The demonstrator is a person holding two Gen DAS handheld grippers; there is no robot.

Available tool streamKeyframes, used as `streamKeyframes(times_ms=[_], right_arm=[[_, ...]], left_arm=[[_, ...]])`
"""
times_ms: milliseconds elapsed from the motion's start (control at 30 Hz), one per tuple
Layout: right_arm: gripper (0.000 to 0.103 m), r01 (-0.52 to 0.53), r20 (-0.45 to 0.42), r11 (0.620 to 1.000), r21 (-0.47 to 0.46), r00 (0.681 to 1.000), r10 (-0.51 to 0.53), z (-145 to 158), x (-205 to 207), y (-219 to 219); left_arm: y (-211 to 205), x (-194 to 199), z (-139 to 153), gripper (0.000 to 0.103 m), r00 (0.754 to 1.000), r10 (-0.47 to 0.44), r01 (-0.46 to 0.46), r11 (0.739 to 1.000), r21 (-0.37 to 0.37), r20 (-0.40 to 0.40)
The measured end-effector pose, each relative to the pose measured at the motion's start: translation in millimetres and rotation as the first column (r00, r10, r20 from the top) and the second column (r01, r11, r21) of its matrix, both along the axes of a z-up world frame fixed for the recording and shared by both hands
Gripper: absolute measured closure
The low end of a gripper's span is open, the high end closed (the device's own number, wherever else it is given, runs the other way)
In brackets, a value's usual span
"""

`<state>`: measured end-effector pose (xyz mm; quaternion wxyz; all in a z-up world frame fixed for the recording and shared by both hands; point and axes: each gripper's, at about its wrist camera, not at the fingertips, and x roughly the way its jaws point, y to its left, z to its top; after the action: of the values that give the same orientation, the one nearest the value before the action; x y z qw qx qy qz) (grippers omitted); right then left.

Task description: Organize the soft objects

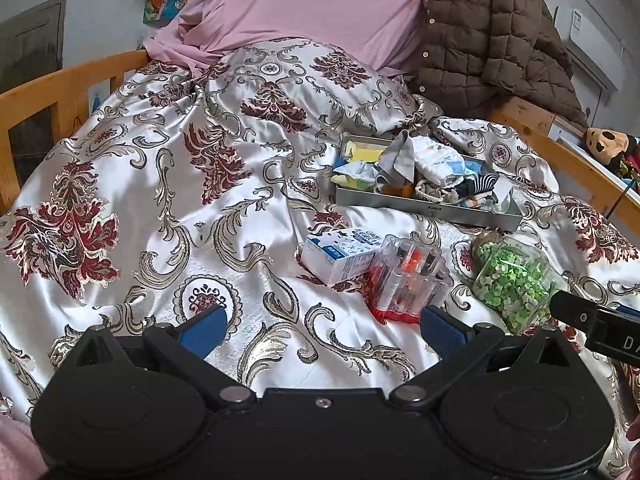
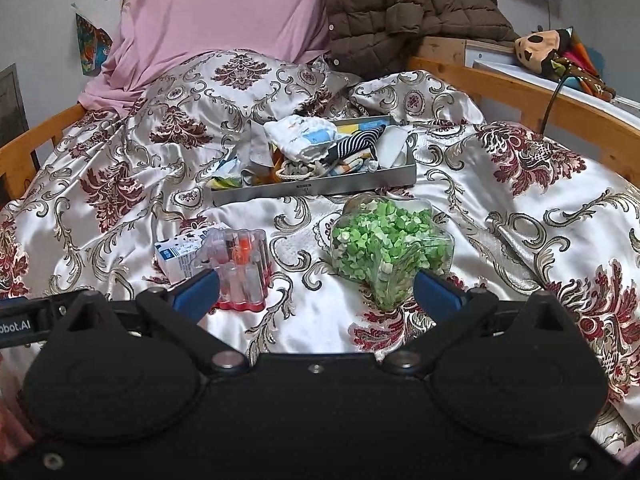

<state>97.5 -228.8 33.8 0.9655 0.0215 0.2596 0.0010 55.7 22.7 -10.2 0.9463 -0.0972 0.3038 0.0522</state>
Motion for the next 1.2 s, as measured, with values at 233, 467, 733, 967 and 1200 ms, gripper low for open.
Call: streamKeyframes(times_ms=[233,467,733,967,1200], right_arm=[[0.001,-0.002,-0.012,1.0,-0.003,1.0,0.002,-2.6,3.5,-0.6],[0.001,-0.003,-0.018,1.0,-0.005,1.0,0.003,-3.6,4.7,0.4],[0.001,-0.002,-0.022,1.0,-0.004,1.0,0.002,-4.5,5.2,0.2],[0.001,0.0,-0.025,1.0,-0.004,1.0,0.0,-6.0,5.1,0.1],[0.001,-0.001,-0.025,1.0,-0.005,1.0,0.001,-5.7,5.5,-0.8]], left_arm=[[0.1,0.6,-0.5,0.001,1.0,0.0,0.0,1.0,0.001,-0.001],[0.4,1.1,-2.6,0.001,1.0,0.0,0.0,1.0,0.003,-0.006],[0.8,1.6,-3.5,0.001,1.0,-0.001,0.001,1.0,0.006,-0.012],[0.7,2.0,-3.4,0.001,1.0,0.0,0.0,1.0,0.007,-0.013],[2.3,2.0,-4.2,0.001,1.0,0.001,-0.001,1.0,0.008,-0.017]])
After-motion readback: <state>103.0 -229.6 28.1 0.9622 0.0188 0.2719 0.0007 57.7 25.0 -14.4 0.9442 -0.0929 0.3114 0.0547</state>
